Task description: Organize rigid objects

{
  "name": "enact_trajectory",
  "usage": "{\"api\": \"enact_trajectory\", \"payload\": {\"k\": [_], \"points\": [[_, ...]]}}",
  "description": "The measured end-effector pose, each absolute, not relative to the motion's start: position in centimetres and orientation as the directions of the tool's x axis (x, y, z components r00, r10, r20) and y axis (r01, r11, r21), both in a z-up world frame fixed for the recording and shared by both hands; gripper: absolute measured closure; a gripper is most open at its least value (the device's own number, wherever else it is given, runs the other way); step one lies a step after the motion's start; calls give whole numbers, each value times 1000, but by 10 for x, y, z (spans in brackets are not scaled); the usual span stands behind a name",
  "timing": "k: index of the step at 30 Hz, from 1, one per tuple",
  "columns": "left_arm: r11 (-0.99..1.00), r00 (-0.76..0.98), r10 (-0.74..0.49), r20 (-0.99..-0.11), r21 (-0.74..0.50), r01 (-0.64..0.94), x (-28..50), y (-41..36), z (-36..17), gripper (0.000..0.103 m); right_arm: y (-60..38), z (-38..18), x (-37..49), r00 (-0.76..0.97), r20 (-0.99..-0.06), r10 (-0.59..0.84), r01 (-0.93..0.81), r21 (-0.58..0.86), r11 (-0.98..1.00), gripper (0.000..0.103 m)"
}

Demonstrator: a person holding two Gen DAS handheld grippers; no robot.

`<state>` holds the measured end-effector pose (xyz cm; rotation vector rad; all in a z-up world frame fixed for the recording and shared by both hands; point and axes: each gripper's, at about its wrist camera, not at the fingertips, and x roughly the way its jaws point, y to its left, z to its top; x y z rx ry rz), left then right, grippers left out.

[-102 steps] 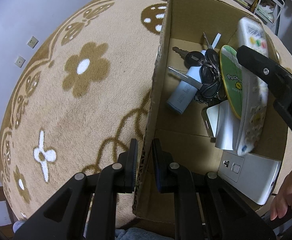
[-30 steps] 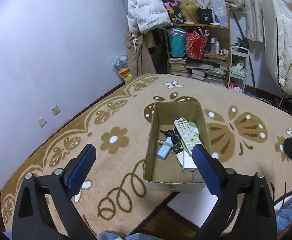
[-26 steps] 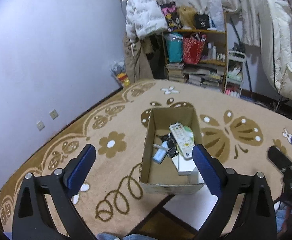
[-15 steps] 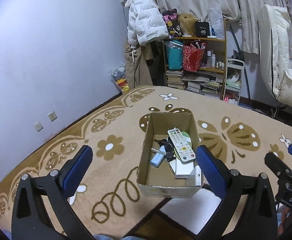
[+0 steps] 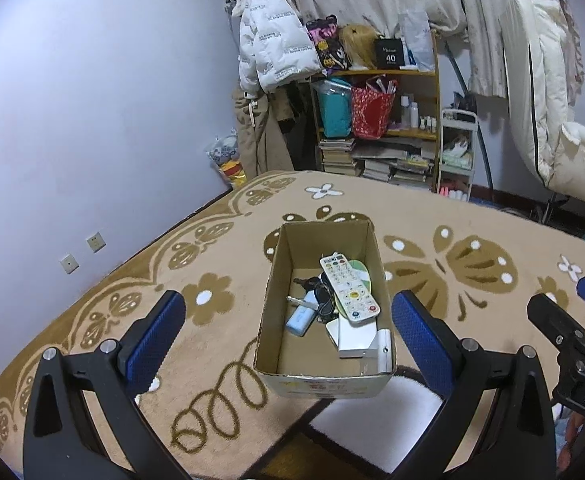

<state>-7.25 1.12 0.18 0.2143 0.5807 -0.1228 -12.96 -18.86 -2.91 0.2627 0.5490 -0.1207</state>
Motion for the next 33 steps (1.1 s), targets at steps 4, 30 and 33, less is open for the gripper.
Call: {"api": "enact_trajectory", "payload": {"k": [4, 30, 33], "points": [[969, 831, -41, -555, 181, 168, -70, 9, 1, 1, -190, -32, -128, 842, -537, -48, 193, 216, 957, 0], [968, 816, -19, -578, 194, 159, -65, 10, -1, 1, -201, -34, -127, 836, -546, -52, 210, 230, 950, 0], [968, 812, -19, -583, 194, 162, -65, 11, -2, 1, -201, -34, -127, 836, -545, -53, 210, 229, 951, 0]]}}
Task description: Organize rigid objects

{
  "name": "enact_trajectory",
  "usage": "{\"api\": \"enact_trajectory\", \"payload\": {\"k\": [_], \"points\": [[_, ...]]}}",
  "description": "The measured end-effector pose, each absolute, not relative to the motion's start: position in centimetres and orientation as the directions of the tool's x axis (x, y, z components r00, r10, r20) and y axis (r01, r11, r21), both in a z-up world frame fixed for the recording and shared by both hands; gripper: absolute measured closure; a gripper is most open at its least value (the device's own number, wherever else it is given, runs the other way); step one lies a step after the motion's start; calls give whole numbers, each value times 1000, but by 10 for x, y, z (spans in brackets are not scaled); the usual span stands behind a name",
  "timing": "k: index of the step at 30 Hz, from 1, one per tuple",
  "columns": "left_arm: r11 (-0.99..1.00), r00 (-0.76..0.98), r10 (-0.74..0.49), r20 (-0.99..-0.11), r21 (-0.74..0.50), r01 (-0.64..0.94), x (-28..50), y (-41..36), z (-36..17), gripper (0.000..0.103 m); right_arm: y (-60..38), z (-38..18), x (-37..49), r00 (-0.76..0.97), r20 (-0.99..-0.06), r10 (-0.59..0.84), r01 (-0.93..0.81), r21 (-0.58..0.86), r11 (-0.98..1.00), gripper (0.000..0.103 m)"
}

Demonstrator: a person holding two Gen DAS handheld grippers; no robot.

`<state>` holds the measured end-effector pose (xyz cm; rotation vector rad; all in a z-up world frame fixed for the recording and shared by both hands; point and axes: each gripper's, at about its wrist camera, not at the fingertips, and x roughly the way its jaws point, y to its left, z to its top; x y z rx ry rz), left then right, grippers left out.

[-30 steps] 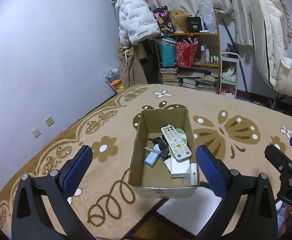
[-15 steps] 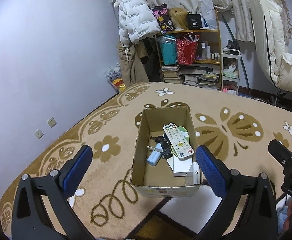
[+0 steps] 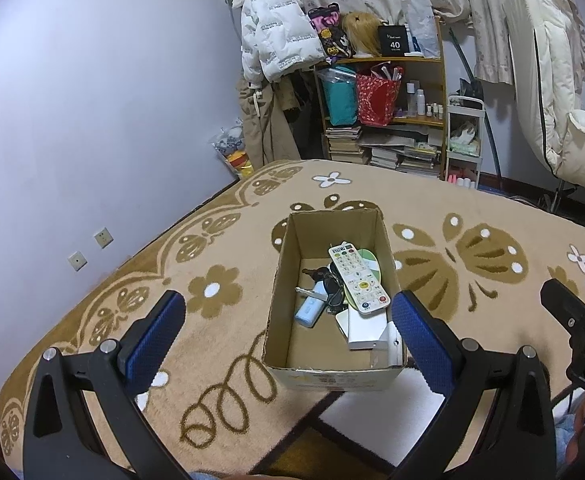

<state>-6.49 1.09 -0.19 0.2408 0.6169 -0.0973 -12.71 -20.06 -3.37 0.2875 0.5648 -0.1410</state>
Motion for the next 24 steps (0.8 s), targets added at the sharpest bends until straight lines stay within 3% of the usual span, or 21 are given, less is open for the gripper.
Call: {"api": "enact_trajectory", "payload": {"k": [24], "points": [[966, 803, -10, -595, 203, 162, -65, 8, -9, 1, -205, -41, -127, 830, -556, -53, 220, 239, 946, 0]]}}
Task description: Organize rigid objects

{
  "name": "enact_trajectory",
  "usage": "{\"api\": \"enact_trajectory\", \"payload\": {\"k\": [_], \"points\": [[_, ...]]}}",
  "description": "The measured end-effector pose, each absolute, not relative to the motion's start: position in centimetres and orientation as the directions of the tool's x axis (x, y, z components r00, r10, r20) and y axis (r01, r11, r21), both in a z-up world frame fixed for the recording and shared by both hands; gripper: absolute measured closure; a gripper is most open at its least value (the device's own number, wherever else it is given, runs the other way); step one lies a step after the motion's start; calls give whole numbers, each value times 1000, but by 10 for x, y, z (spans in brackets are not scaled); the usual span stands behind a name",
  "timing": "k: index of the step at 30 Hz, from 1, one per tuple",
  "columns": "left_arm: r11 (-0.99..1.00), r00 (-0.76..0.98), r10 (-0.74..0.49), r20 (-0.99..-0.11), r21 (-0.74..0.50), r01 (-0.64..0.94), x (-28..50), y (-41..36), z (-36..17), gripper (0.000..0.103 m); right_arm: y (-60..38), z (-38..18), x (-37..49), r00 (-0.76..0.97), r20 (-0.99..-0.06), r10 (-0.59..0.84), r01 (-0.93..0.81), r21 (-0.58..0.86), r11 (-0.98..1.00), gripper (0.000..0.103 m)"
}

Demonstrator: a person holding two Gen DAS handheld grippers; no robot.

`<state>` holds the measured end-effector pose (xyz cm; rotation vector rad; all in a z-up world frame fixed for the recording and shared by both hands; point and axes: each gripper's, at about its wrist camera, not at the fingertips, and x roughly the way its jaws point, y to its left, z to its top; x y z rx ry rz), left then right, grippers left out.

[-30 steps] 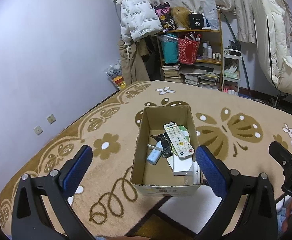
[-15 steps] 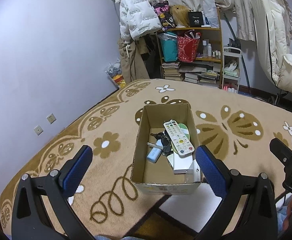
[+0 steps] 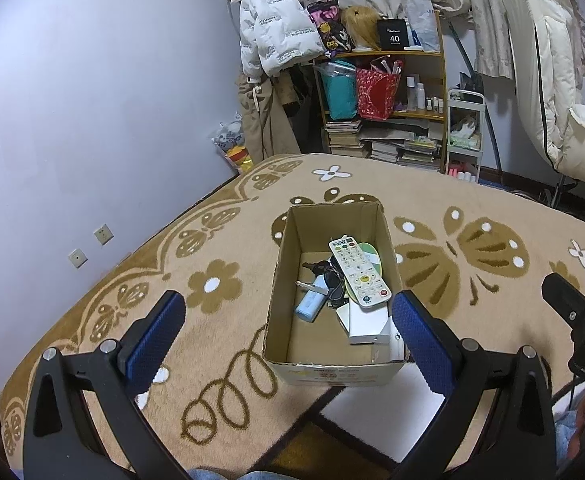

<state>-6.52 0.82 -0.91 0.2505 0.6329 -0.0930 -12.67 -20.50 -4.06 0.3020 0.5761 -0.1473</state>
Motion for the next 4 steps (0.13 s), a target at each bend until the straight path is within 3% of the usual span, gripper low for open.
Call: {"api": "enact_trajectory", "payload": {"k": [4], "points": [[965, 804, -9, -595, 207, 164, -65, 8, -10, 1, -207, -41, -127, 829, -557, -52, 221, 241, 945, 0]]}}
